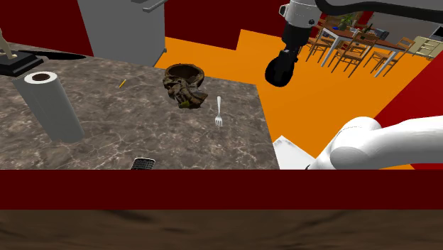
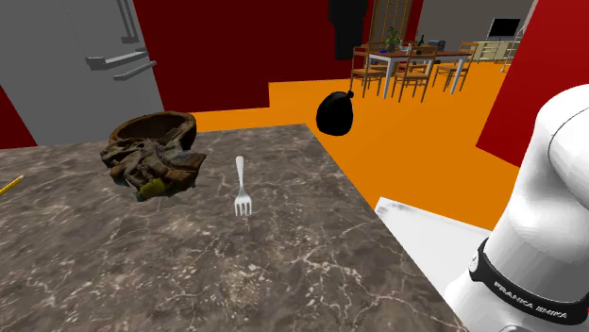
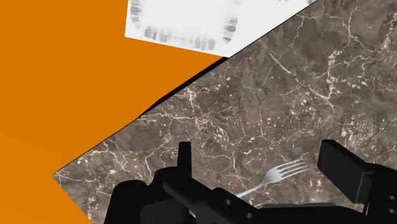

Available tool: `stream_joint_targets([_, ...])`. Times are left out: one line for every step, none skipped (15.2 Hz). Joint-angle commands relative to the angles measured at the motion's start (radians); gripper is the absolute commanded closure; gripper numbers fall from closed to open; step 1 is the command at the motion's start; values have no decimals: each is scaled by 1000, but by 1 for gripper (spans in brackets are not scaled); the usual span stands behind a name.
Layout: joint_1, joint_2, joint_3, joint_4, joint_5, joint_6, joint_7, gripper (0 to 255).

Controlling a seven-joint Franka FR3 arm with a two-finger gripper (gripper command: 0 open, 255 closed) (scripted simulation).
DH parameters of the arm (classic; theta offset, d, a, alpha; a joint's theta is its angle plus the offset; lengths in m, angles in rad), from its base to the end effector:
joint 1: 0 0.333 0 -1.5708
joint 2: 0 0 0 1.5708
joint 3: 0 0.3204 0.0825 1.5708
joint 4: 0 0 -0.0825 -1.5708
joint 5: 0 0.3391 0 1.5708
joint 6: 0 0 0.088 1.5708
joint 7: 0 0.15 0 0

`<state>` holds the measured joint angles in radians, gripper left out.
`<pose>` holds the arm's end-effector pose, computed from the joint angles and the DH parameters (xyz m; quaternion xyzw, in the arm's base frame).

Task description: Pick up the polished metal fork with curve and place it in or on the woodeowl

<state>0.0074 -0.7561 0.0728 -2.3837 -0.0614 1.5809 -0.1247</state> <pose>0.2641 0.0168 0.5320 0.9939 0.0927 -0.0258 0.0548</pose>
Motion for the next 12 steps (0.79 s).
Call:
stream_joint_targets([0,0,0,0,0,0,0,0])
stream_joint_targets([-7,12,19,-16,19,25,55,0])
stream_joint_targets([-16,27,38,-30,38,50,109,0])
stream_joint_targets([-23,43,57,-43,56,76,163,0])
stream_joint_targets([-31,62,76,-54,74,104,216,0])
stream_joint_targets([-39,82,95,-63,91,132,269,0])
stream_joint_targets([-46,104,113,-70,107,160,322,0])
stream_joint_targets([-54,129,131,-76,123,190,374,0])
stream_joint_targets([-62,155,149,-81,137,220,426,0])
stream_joint_targets([-71,183,167,-83,151,250,478,0])
stream_joint_targets([-79,212,184,-84,163,281,529,0])
stream_joint_targets([-88,243,201,-84,174,313,580,0])
